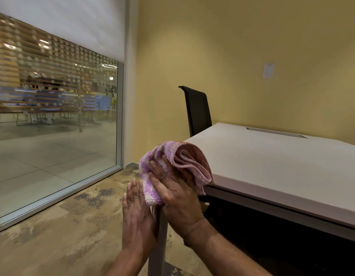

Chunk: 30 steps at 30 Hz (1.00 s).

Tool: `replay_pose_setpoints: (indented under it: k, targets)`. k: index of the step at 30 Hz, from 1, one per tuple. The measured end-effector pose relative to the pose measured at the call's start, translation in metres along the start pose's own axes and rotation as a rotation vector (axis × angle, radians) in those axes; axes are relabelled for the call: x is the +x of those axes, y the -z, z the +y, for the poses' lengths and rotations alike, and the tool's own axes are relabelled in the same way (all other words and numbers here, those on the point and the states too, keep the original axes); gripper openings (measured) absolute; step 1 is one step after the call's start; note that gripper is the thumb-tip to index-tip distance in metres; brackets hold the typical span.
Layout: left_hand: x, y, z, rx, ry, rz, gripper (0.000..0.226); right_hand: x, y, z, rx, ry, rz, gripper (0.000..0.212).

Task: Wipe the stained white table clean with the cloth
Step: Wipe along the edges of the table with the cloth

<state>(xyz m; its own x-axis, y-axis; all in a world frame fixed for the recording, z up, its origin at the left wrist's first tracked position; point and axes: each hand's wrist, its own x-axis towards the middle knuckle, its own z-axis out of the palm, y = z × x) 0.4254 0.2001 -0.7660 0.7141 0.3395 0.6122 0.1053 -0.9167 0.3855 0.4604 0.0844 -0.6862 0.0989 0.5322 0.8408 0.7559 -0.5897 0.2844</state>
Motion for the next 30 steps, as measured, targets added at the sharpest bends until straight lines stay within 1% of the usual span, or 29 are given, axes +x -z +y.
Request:
replay_pose_setpoints:
  k: [2,4,10,12,14,18,19,20,22,23,25,26,30]
  targets:
    - [0.001,-0.001,0.001,0.069,0.043,-0.038,0.077,-0.001,0.007,0.000,-0.042,0.006,-0.010,0.046]
    - [0.001,-0.002,0.003,0.069,0.049,-0.031,0.076,-0.002,0.015,0.002,-0.063,0.015,-0.021,0.047]
    - [-0.002,-0.001,0.005,-0.008,-0.067,0.078,0.072,-0.019,0.039,0.018,-0.083,0.038,-0.076,0.046]
    - [-0.001,-0.002,0.005,-0.032,-0.059,0.090,0.067,-0.029,0.046,0.023,-0.089,0.013,-0.068,0.048]
    - [0.000,-0.004,0.005,-0.040,-0.042,0.097,0.067,-0.040,0.056,0.028,-0.086,-0.025,-0.042,0.052]
    - [0.000,-0.007,0.004,-0.027,-0.037,0.105,0.067,-0.065,0.082,0.040,-0.081,-0.118,-0.057,0.072]
    - [0.000,-0.008,0.004,-0.030,-0.039,0.110,0.067,-0.072,0.088,0.044,-0.097,-0.129,-0.037,0.069]
    - [0.000,-0.009,0.004,-0.034,-0.043,0.116,0.066,-0.078,0.094,0.048,-0.105,-0.132,-0.007,0.061]
    - [0.000,-0.011,0.003,-0.036,-0.042,0.125,0.066,-0.091,0.106,0.054,-0.123,-0.154,0.064,0.037]
    - [0.000,-0.012,0.003,-0.038,-0.043,0.124,0.066,-0.098,0.112,0.056,-0.131,-0.180,0.086,0.034]
    - [0.000,-0.012,0.003,-0.034,-0.041,0.124,0.066,-0.113,0.123,0.061,-0.147,-0.240,0.106,0.046]
    - [0.000,-0.013,0.002,-0.030,-0.040,0.131,0.066,-0.120,0.130,0.064,-0.163,-0.251,0.113,0.047]
    - [0.000,-0.014,0.002,-0.027,-0.024,0.140,0.064,-0.148,0.150,0.080,-0.240,-0.283,0.186,0.035]
